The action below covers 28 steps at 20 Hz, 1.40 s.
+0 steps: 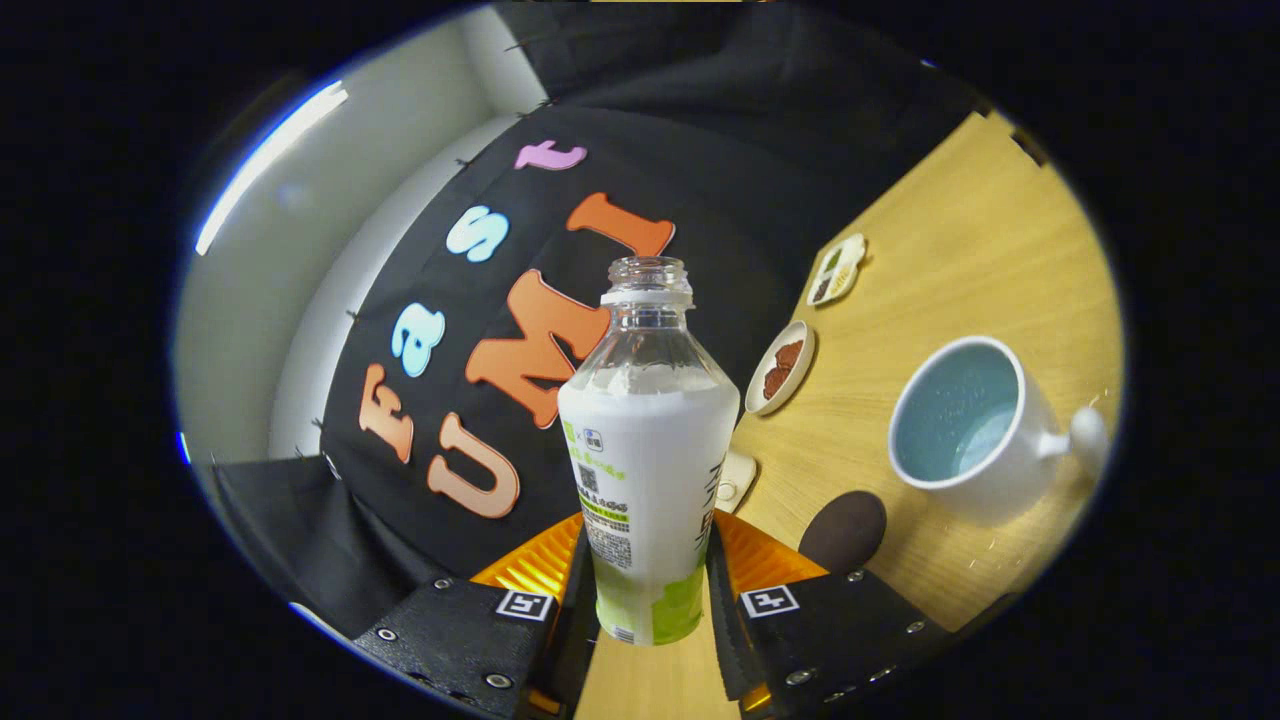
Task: Take the bottle from table, then pour the juice into the cup, finally place the bottle on the coaster
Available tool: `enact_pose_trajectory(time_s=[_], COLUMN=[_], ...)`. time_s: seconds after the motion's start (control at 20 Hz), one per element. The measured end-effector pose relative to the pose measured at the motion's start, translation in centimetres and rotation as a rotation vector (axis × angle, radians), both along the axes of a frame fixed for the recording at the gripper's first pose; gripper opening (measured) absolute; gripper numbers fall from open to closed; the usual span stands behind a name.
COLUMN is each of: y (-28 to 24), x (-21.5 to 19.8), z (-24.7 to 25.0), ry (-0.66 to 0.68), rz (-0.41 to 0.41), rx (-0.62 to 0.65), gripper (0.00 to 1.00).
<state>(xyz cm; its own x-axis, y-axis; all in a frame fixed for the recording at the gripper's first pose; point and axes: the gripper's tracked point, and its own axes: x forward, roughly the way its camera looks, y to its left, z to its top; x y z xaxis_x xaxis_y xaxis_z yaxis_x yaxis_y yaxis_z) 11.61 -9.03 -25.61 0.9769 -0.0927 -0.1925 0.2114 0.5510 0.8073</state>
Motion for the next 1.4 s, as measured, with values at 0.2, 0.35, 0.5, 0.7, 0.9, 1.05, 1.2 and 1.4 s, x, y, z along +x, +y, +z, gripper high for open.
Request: enact_pose_trajectory(time_s=[0.2,0.35,0.5,0.7,0.9,1.05,1.2,1.4], y=[-0.2,-0.1,-0.3,-0.9,-1.0,-1.4,-2.1,-2.2], x=[0.9,2.0,2.9,4.0,4.8,5.1,5.6,5.8], z=[0.3,1.3,0.7,-1.2,-4.2,-6.0,-7.6,-9.1], ry=[0.056,0.055,0.085,0.156,0.242,0.305,0.348,0.39], rz=[0.052,0.08,0.101,0.102,0.147,0.169,0.181,0.182], rx=[-0.33,-0.5,-0.685,-0.907,-0.99,-1.01,-1.026,-1.016], gripper=[0.54,0.53,0.54,0.54,0.54,0.54,0.54,0.54])
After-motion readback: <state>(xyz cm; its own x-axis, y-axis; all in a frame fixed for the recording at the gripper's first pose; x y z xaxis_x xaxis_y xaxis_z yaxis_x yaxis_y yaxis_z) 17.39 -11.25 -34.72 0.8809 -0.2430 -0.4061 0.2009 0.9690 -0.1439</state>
